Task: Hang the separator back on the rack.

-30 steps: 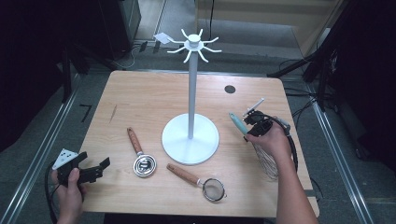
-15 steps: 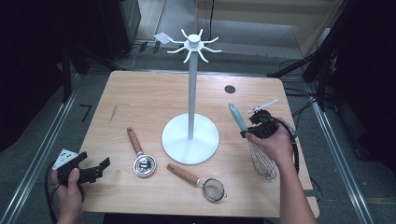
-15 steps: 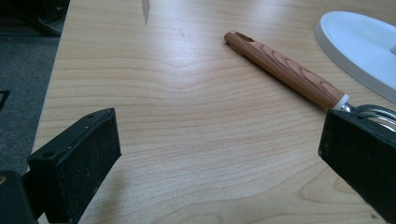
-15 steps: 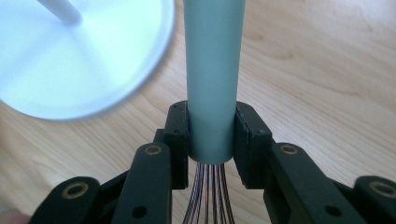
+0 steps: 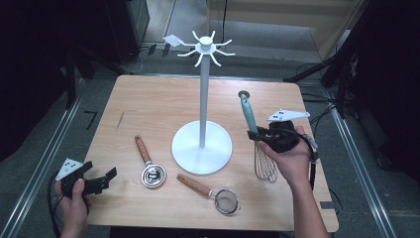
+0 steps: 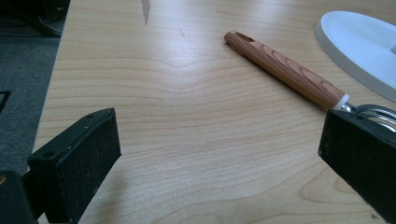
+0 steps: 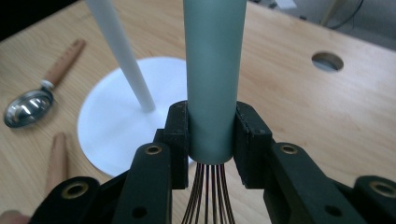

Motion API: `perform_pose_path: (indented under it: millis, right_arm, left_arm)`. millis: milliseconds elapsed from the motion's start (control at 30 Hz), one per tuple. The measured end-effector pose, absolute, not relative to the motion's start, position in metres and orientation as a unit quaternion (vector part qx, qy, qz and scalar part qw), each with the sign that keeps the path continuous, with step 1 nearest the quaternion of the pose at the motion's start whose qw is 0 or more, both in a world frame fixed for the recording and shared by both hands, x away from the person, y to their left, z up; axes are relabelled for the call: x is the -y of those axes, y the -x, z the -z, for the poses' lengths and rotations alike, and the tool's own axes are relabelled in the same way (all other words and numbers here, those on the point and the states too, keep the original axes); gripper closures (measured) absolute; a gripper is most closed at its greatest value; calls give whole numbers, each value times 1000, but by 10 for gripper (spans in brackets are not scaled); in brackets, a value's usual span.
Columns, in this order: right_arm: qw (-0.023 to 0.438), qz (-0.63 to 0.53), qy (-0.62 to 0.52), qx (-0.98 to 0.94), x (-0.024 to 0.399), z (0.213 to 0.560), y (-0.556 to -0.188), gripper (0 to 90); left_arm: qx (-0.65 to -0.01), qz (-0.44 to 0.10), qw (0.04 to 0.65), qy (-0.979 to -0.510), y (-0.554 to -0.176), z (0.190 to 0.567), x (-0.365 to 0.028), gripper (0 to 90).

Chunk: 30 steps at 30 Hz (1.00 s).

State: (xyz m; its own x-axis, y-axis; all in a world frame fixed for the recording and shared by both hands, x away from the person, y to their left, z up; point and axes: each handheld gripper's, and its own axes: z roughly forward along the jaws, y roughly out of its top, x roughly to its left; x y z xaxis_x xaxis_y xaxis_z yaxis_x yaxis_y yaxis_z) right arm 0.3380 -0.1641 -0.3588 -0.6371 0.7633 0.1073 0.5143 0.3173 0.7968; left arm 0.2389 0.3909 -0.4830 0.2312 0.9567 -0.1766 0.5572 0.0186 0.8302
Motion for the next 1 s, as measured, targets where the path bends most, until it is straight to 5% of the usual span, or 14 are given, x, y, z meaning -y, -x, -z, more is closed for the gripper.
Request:
perform_pose_path:
  millis: [1000]
  right_arm:
    - [197,-590,-319,-715,120,311,-294,710]
  left_arm:
    - [-574,-234,426,-659,-239,483,-391,0]
